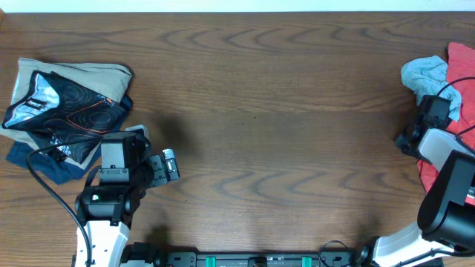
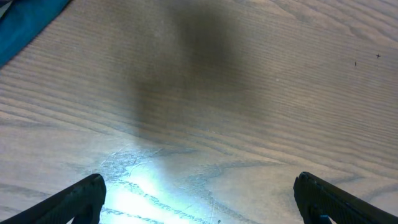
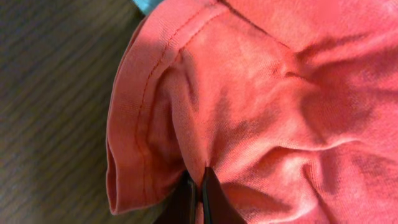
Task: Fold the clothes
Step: 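Reach the right gripper to the red-orange shirt pile and grasp it, then pull the red-orange shirt leftward onto the table with the right gripper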
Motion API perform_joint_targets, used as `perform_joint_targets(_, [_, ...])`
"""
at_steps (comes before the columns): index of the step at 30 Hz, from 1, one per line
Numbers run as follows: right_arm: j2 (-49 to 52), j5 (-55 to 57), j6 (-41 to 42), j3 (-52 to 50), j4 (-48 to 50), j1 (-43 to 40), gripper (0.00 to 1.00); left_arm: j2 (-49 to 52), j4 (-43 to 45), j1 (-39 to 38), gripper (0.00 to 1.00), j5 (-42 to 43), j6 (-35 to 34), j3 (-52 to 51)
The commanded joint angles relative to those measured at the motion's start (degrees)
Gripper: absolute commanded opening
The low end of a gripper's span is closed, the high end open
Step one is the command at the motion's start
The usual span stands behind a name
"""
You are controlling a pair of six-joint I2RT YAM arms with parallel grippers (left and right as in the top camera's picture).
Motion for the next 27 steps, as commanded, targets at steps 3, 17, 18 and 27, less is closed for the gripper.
perform_joint_targets(3, [-6.7, -3.8, -0.2, 5.0, -6.5, -0.5, 0.01, 0.2, 0.0, -0.2, 0.98, 0.2, -0.7, 1.3])
perform_joint_targets(17, [-27.3, -17.0, -8.1, 19.5, -22.6, -3.2, 0.01, 0.2, 0.1, -0.2, 0.98, 0.2, -0.7, 1.3])
perform_joint_targets(18, [-28.1, -21.1, -9.6, 19.8, -22.6, -3.2, 0.01, 0.2, 0.0, -0.2, 0.98, 0.2, -0.7, 1.3])
perform_joint_targets(27, [-38.8, -99.0, -19.2, 25.5, -13.9, 0.0, 0.07, 0.2, -0.2, -0.2, 0.98, 0.2, -0.7, 1.3])
